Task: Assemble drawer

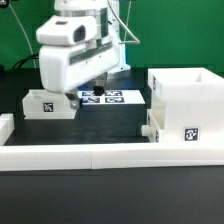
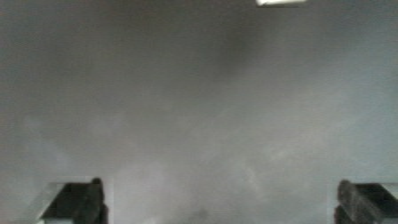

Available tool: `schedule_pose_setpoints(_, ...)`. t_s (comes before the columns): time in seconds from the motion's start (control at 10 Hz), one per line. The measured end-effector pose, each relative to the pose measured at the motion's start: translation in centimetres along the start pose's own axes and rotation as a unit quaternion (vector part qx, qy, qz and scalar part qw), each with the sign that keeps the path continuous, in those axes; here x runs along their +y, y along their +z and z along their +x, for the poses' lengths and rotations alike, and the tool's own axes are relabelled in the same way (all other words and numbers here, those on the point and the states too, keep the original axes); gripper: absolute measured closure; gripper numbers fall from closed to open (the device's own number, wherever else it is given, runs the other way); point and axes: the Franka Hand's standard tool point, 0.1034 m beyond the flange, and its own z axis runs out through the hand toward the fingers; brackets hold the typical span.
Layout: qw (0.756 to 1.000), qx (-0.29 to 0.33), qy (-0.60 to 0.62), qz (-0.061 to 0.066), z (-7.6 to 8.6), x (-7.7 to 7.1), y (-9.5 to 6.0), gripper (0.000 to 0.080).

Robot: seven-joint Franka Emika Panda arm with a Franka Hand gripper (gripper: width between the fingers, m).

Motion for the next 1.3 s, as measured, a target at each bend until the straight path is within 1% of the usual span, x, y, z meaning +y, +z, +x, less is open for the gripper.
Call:
schedule_pose_setpoints(0.1,0.999,0.002,0.042,-0.002,-0.9,-0.5,-0.1,0.015)
schedule_pose_setpoints(0.2,0.997,0.004,0.08,-0.001,-1.8,-0.7,-0.2,0.015)
schedule_pose_setpoints(0.4,0.985,0.013,0.17,-0.009,-3.5,-1.2,-0.3,0.015)
schedule_pose_setpoints(0.5,0.978,0.013,0.207,-0.005,-3.8,-1.5,-0.1,0.015)
schedule_pose_setpoints(0.7,0.963,0.017,0.27,-0.002,-3.5,-1.6,-0.1,0.015)
schedule_pose_setpoints(0.9,0.94,0.021,0.34,0.004,-3.3,-1.7,-0.1,0.015)
schedule_pose_setpoints(1.0,0.933,0.021,0.36,0.005,-3.3,-1.8,-0.1,0.015)
schedule_pose_setpoints(1.2,0.929,0.023,0.369,-0.002,-4.5,-2.7,0.5,0.015)
schedule_pose_setpoints(1.3,0.931,0.022,0.365,-0.005,-5.6,-3.5,0.9,0.015)
